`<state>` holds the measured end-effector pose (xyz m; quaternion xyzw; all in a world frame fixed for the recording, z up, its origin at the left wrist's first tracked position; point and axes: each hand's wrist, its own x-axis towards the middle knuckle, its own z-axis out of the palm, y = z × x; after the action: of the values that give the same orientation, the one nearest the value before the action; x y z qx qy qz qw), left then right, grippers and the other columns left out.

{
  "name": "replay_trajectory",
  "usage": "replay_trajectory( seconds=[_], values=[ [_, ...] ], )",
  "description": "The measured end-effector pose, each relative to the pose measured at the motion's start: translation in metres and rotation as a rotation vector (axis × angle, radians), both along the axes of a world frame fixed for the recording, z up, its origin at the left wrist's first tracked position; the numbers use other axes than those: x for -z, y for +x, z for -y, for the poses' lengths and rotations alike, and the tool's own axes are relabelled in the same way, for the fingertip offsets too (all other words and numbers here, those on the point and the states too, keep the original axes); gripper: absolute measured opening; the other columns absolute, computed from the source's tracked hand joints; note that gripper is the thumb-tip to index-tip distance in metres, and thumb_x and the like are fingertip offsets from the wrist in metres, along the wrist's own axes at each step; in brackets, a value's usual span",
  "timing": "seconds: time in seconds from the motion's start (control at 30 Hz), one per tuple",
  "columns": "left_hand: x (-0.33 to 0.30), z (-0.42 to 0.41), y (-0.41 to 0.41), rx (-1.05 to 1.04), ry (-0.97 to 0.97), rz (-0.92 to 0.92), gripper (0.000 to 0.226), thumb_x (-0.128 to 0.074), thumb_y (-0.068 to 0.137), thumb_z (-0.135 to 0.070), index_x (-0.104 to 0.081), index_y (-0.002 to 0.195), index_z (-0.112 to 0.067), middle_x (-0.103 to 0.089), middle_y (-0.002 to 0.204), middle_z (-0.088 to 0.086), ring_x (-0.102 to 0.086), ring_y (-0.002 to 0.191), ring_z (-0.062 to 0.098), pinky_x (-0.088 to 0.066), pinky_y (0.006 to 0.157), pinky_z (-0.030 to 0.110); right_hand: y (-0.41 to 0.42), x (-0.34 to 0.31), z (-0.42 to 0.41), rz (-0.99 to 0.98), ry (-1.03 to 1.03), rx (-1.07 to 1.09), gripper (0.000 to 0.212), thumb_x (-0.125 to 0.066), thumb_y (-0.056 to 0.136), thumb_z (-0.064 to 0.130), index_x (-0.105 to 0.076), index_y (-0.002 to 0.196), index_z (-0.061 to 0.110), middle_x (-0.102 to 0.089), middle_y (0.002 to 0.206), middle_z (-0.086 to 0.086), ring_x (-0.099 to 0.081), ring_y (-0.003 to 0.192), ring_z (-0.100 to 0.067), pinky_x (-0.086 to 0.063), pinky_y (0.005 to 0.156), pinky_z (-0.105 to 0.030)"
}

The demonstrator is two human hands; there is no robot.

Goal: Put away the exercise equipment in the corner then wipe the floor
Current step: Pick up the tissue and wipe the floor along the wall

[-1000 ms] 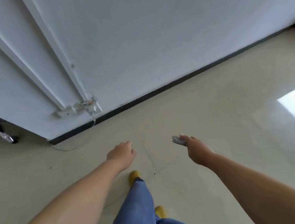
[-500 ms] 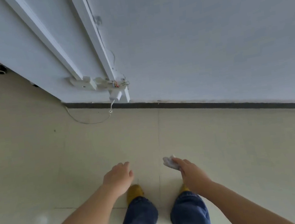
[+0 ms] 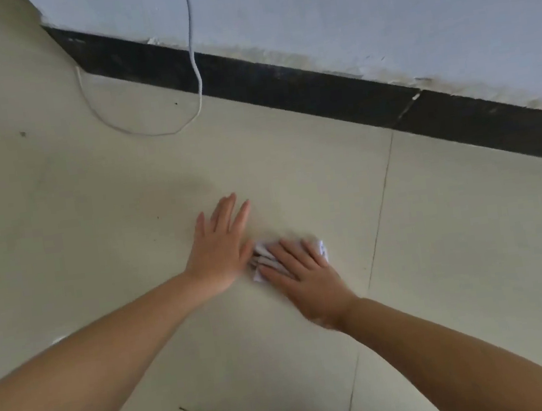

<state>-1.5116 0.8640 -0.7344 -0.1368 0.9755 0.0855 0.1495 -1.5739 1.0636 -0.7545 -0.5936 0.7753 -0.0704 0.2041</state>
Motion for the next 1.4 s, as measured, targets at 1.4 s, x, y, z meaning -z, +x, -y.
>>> replay_trajectory(
  seconds=[1.4],
  values=[
    [-0.008, 0.025, -0.050, -0.208, 0.510, -0.324, 0.051, -0.027, 0.096, -0.043, -0.055, 0.131, -0.019, -0.057, 0.134, -0.004, -0.050, 0.125, 0.012, -0.038, 0.100, 0.025, 0.072, 0.029, 0.003, -0.178, -0.014, -0.697, 0.039, -0.024, 0.103, 0.035, -0.046, 0.135, 0.037, -0.045, 0.144, 0.007, -0.038, 0.137, -0.012, -0.035, 0.109, -0.033]
  ],
)
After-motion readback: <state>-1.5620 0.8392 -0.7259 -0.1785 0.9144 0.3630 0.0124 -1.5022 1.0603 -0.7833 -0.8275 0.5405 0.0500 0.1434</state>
